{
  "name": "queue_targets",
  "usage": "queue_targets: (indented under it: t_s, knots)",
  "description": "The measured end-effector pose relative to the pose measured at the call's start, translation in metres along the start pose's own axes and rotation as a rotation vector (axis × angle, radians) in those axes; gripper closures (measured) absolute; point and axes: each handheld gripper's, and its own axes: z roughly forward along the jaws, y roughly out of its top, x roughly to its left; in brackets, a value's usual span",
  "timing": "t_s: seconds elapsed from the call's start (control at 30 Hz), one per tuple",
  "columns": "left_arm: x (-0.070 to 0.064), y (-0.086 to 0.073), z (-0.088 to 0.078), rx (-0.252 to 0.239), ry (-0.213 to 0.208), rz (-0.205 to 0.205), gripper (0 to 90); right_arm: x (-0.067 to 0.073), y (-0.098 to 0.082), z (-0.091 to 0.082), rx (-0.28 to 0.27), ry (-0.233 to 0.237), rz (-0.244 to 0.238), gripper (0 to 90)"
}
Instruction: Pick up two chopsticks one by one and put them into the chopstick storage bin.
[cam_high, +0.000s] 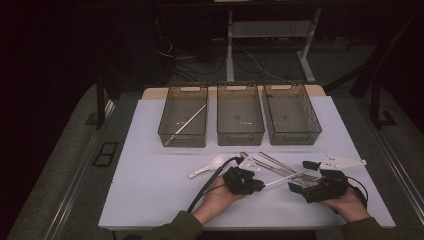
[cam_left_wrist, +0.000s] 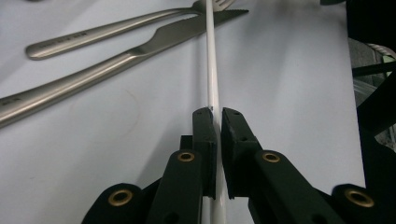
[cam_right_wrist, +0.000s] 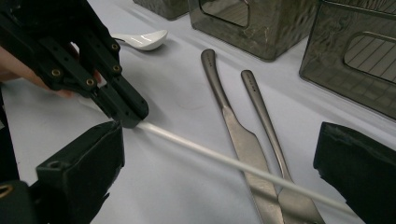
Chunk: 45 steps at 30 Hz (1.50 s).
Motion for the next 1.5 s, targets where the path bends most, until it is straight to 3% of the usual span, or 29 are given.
queue_targets:
  t_s: [0.6, 1.0, 1.3, 1.5]
  knots:
    - [0.021, -0.002, -0.042, -0.053, 0.022, -0.053, 84.0, 0.000, 0.000, 0.000, -0.002, 0.002, -0.001, 1.9]
    - [0.034, -0.006, -0.079, -0.059, 0.049, -0.024, 84.0, 0.000, 0.000, 0.000, -0.001, 0.001, -0.001, 1.9]
    - [0.047, -0.007, -0.109, -0.104, 0.075, -0.029, 83.9, 0.000, 0.000, 0.000, -0.001, 0.003, -0.002, 1.9]
    - [0.058, -0.010, -0.125, -0.137, 0.108, -0.057, 84.0, 0.000, 0.000, 0.000, 0.001, 0.002, -0.004, 1.9]
